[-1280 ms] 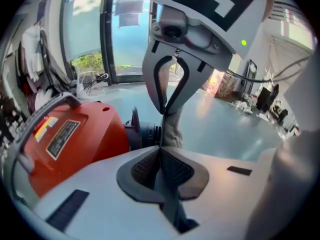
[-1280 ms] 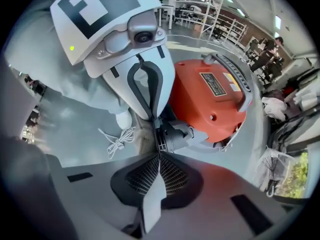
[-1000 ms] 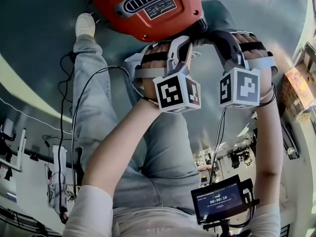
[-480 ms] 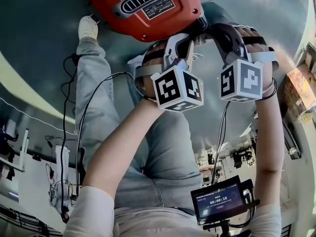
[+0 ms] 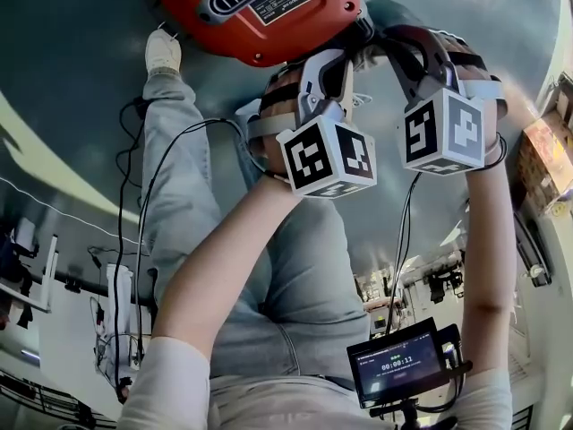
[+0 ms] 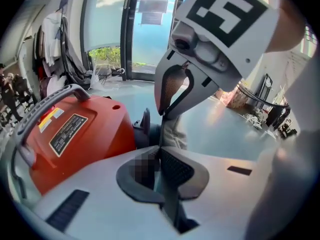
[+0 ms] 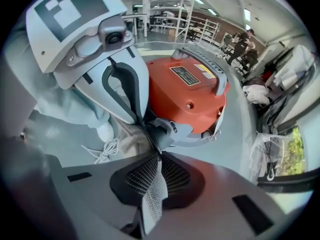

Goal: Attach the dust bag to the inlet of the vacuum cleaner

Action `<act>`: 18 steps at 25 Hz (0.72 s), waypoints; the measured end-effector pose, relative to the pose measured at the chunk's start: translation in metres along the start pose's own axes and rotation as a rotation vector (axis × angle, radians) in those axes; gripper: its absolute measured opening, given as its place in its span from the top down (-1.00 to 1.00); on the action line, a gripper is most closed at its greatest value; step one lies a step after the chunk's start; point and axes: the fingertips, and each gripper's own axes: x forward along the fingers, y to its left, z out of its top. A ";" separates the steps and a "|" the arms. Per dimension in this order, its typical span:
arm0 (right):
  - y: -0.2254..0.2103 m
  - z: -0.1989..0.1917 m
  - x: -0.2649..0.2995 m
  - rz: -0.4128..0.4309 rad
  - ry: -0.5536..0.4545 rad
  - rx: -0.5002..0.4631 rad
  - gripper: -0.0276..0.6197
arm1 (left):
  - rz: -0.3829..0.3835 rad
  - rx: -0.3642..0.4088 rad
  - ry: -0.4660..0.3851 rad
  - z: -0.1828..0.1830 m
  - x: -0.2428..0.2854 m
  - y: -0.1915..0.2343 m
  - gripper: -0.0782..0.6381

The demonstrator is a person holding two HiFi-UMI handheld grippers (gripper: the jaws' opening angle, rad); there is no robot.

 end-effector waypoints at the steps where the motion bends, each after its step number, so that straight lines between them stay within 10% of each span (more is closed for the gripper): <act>1: 0.003 0.001 -0.001 0.000 0.008 -0.010 0.86 | -0.006 -0.023 0.013 -0.002 -0.002 0.000 0.75; 11: -0.001 -0.012 0.009 -0.023 0.050 0.145 0.82 | -0.048 0.006 0.024 -0.007 0.007 -0.004 0.74; 18: -0.022 -0.040 -0.046 -0.161 0.044 0.486 0.77 | -0.148 0.089 0.068 -0.031 -0.037 -0.003 0.74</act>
